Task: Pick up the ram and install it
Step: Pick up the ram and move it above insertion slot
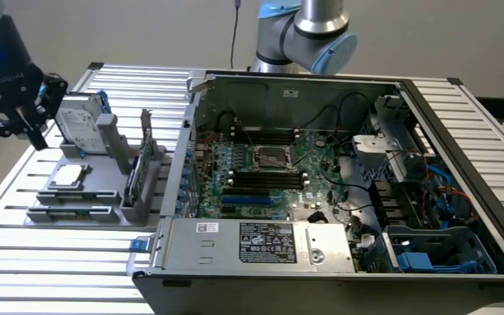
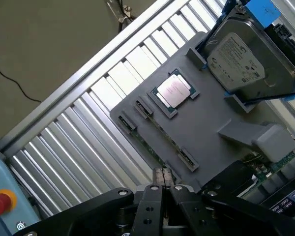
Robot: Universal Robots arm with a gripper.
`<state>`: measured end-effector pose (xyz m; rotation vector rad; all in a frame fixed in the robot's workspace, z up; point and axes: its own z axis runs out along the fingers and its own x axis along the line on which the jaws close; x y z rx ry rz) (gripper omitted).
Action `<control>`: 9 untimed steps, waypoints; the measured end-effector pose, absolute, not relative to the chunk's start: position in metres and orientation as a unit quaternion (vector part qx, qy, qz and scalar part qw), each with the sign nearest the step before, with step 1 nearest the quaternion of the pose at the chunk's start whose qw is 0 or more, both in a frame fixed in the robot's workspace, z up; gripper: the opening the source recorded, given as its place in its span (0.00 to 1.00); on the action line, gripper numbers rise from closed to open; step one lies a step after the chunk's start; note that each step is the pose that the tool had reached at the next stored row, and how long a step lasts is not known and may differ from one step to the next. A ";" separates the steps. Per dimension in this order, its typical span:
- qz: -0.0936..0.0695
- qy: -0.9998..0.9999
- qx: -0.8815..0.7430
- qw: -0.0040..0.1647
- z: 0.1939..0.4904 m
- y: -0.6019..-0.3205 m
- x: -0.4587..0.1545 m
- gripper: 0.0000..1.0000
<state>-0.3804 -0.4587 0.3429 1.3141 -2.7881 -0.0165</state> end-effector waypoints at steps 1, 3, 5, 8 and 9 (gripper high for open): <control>-0.005 -0.900 0.435 0.030 0.342 -0.459 -0.380 0.11; -0.005 -0.892 0.451 0.030 0.341 -0.459 -0.380 0.11; -0.004 -0.884 0.467 0.030 0.340 -0.459 -0.380 0.11; -0.003 -0.871 0.491 0.030 0.338 -0.459 -0.380 0.11; -0.003 -0.866 0.499 0.030 0.338 -0.459 -0.380 0.11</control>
